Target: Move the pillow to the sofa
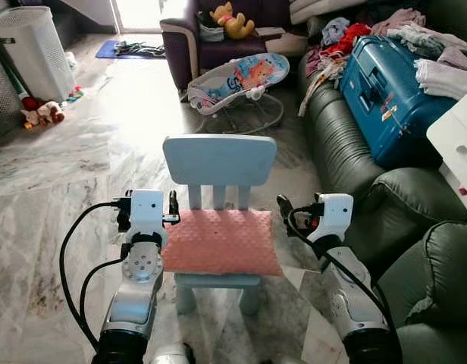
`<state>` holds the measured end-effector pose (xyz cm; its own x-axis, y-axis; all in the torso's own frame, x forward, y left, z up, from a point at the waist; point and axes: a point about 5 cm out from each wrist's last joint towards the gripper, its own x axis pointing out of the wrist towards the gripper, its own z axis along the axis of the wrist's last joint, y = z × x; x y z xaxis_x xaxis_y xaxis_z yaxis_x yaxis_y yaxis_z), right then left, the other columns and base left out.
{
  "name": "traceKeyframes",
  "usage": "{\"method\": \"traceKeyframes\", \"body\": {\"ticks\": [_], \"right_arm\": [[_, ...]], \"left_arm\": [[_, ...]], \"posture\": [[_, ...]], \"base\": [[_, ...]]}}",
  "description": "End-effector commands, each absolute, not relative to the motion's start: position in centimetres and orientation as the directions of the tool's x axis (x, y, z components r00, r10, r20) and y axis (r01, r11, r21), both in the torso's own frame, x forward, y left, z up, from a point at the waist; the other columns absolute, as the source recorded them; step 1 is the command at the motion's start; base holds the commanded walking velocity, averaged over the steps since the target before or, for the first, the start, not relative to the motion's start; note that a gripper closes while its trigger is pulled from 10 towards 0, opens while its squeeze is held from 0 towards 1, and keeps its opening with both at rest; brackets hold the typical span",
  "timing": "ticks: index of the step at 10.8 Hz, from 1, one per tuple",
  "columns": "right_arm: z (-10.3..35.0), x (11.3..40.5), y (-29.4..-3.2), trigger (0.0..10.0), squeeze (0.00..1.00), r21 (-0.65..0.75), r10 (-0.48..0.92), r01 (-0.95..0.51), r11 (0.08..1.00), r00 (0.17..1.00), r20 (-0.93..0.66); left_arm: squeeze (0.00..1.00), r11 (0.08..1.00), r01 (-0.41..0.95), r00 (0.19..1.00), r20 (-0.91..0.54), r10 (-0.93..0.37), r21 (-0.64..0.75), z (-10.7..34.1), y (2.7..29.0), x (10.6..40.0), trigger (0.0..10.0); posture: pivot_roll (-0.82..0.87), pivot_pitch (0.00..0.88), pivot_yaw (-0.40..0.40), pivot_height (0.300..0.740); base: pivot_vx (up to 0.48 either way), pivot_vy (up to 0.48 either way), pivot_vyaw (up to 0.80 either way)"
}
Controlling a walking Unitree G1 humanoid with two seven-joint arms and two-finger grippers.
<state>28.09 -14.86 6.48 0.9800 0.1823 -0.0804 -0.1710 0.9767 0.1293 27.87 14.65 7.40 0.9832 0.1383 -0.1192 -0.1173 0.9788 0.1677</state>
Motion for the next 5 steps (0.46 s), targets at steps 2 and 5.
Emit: {"method": "traceKeyframes", "body": {"ticks": [2, 5], "right_arm": [[6.56, 28.13, -15.14, 10.0, 0.00, 0.129, 0.172, -0.161, 0.979, 0.982, -0.080], [6.58, 28.08, -15.28, 10.0, 0.00, 0.128, 0.172, -0.161, 0.979, 0.982, -0.082]], "left_arm": [[0.00, 0.975, -0.132, 0.979, -0.131, 0.157, 0.179, 7.18, 14.84, 27.81, 10.0], [0.00, 0.974, -0.146, 0.976, -0.137, 0.171, 0.175, 7.03, 15.05, 27.74, 10.0]], "posture": [[-0.03, 0.000, -0.028, 0.740], [-0.03, 0.000, -0.032, 0.740]], "base": [[0.000, 0.000, 0.00], [0.000, 0.000, 0.00]]}}
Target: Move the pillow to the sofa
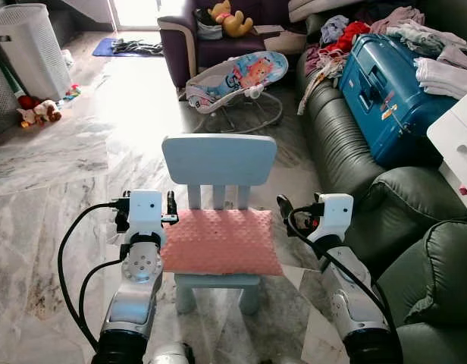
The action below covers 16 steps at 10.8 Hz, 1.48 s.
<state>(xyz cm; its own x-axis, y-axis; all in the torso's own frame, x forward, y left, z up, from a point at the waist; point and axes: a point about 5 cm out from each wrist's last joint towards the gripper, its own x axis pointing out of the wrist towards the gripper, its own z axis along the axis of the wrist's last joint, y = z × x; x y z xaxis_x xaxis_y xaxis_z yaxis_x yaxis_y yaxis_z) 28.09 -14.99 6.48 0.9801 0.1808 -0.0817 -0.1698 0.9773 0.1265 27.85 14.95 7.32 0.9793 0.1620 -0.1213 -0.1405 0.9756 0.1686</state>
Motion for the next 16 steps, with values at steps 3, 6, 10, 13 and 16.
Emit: {"method": "traceKeyframes", "body": {"ticks": [3, 6, 10, 13, 16], "right_arm": [[6.59, 28.15, -15.17, 10.0, 0.00, 0.133, 0.174, -0.162, 0.978, 0.982, -0.081], [6.57, 28.13, -15.21, 10.0, 0.00, 0.136, 0.170, -0.159, 0.978, 0.982, -0.079], [6.65, 28.12, -15.22, 10.0, 0.00, 0.126, 0.174, -0.164, 0.978, 0.982, -0.072], [6.55, 28.05, -15.14, 10.0, 0.00, 0.125, 0.176, -0.166, 0.978, 0.982, -0.074], [6.56, 27.96, -15.20, 10.0, 0.00, 0.132, 0.171, -0.161, 0.978, 0.983, -0.073]], "left_arm": [[0.00, 0.974, -0.146, 0.972, -0.158, 0.173, 0.171, 6.81, 15.28, 27.79, 10.0], [0.00, 0.974, -0.144, 0.971, -0.164, 0.173, 0.174, 6.76, 15.19, 27.87, 10.0], [0.00, 0.978, -0.113, 0.982, -0.132, 0.137, 0.173, 7.25, 14.64, 28.05, 10.0], [0.00, 0.985, -0.080, 0.988, -0.121, 0.099, 0.155, 7.40, 14.48, 27.88, 10.0], [0.00, 0.986, -0.072, 0.990, -0.112, 0.089, 0.148, 7.54, 14.46, 27.83, 10.0]], "posture": [[-0.03, 0.000, -0.030, 0.740], [-0.02, 0.000, -0.027, 0.740], [-0.02, 0.000, -0.027, 0.740], [-0.02, 0.000, -0.027, 0.740], [-0.02, 0.000, -0.025, 0.740]], "base": [[0.000, 0.160, 0.00], [0.000, 0.475, 0.00], [0.000, 0.000, 0.00], [0.000, 0.000, 0.00], [0.000, 0.000, 0.00]]}}
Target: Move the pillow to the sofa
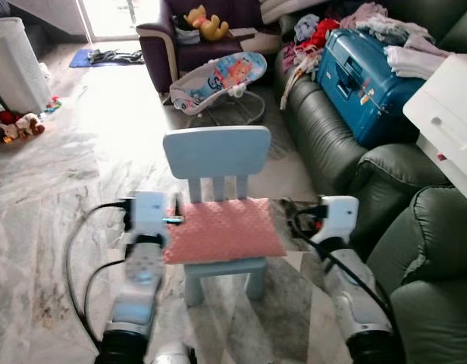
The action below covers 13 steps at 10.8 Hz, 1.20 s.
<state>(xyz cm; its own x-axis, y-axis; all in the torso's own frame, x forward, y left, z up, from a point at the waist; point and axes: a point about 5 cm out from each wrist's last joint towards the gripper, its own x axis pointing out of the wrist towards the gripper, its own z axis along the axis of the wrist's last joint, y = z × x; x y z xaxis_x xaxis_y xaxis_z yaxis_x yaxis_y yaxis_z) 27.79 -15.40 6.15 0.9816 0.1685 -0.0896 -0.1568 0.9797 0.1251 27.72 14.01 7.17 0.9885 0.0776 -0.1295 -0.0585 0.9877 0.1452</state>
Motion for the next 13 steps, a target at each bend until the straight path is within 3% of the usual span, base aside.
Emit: {"method": "traceKeyframes", "body": {"ticks": [1, 4, 9, 13], "right_arm": [[6.52, 27.89, -15.26, 10.0, 0.00, 0.130, 0.171, -0.160, 0.978, 0.983, -0.075], [6.62, 27.81, -15.08, 10.0, 0.00, 0.118, 0.185, -0.177, 0.977, 0.980, -0.068], [6.61, 27.93, -15.27, 10.0, 0.00, 0.111, 0.180, -0.172, 0.979, 0.981, -0.072], [6.75, 28.00, -15.14, 10.0, 0.00, 0.103, 0.190, -0.183, 0.978, 0.980, -0.064]], "left_arm": [[0.00, 0.987, -0.074, 0.989, -0.117, 0.091, 0.143, 7.50, 14.44, 27.77, 10.0], [0.00, 0.988, -0.079, 0.988, -0.120, 0.096, 0.136, 7.48, 14.53, 27.78, 10.0], [0.00, 0.989, -0.078, 0.988, -0.124, 0.094, 0.127, 7.35, 14.46, 27.76, 10.0], [0.00, 0.989, -0.077, 0.988, -0.124, 0.093, 0.124, 7.38, 14.42, 27.88, 10.0]], "posture": [[-0.03, 0.000, -0.025, 0.740], [-0.03, 0.000, -0.027, 0.740], [-0.03, 0.000, -0.030, 0.740], [-0.03, 0.000, -0.030, 0.740]], "base": [[0.000, 0.000, 0.00], [0.000, 0.000, 0.41], [0.000, 0.000, 0.00], [0.307, 0.000, 0.10]]}}
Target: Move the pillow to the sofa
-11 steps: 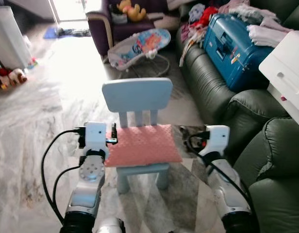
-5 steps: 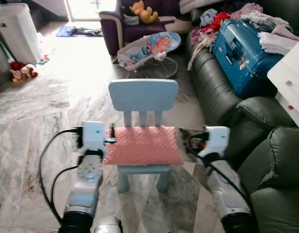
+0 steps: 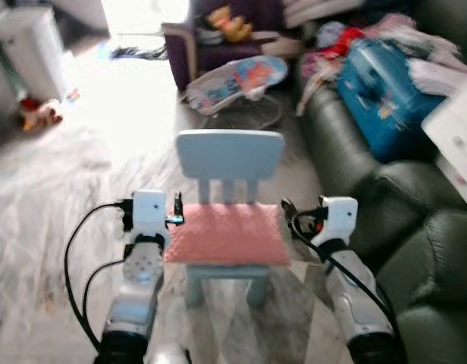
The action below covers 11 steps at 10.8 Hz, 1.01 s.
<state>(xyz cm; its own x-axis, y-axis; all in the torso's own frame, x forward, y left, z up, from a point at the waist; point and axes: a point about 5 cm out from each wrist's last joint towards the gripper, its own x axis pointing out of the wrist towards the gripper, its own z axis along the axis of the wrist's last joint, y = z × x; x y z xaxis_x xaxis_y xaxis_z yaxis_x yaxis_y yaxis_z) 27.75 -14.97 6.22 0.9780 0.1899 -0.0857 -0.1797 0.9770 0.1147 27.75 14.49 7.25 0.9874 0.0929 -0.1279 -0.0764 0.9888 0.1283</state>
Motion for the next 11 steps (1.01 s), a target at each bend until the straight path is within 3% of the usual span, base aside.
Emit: {"method": "traceKeyframes", "body": {"ticks": [1, 6, 9, 11], "right_arm": [[6.73, 27.98, -15.17, 10.0, 0.00, 0.105, 0.185, -0.177, 0.978, 0.981, -0.066], [6.64, 28.03, -15.25, 10.0, 0.00, 0.104, 0.179, -0.171, 0.980, 0.981, -0.072], [6.45, 27.86, -15.39, 10.0, 0.00, 0.112, 0.176, -0.167, 0.980, 0.981, -0.081], [6.52, 27.90, -15.21, 10.0, 0.00, 0.092, 0.191, -0.184, 0.979, 0.979, -0.077]], "left_arm": [[0.00, 0.989, -0.076, 0.988, -0.124, 0.091, 0.124, 7.39, 14.41, 27.87, 10.0], [0.00, 0.990, -0.079, 0.987, -0.130, 0.094, 0.113, 7.33, 14.38, 27.85, 10.0], [0.00, 0.986, -0.116, 0.982, -0.135, 0.132, 0.123, 7.23, 14.75, 27.77, 10.0], [0.00, 0.983, -0.122, 0.980, -0.138, 0.141, 0.137, 7.19, 14.89, 27.80, 10.0]], "posture": [[-0.03, 0.000, -0.030, 0.740], [-0.03, 0.000, -0.030, 0.740], [-0.03, 0.000, -0.032, 0.740], [-0.03, 0.000, -0.032, 0.740]], "base": [[0.322, 0.000, 0.00], [0.316, 0.000, 0.00], [0.000, 0.000, 0.00], [0.000, 0.000, 0.76]]}}
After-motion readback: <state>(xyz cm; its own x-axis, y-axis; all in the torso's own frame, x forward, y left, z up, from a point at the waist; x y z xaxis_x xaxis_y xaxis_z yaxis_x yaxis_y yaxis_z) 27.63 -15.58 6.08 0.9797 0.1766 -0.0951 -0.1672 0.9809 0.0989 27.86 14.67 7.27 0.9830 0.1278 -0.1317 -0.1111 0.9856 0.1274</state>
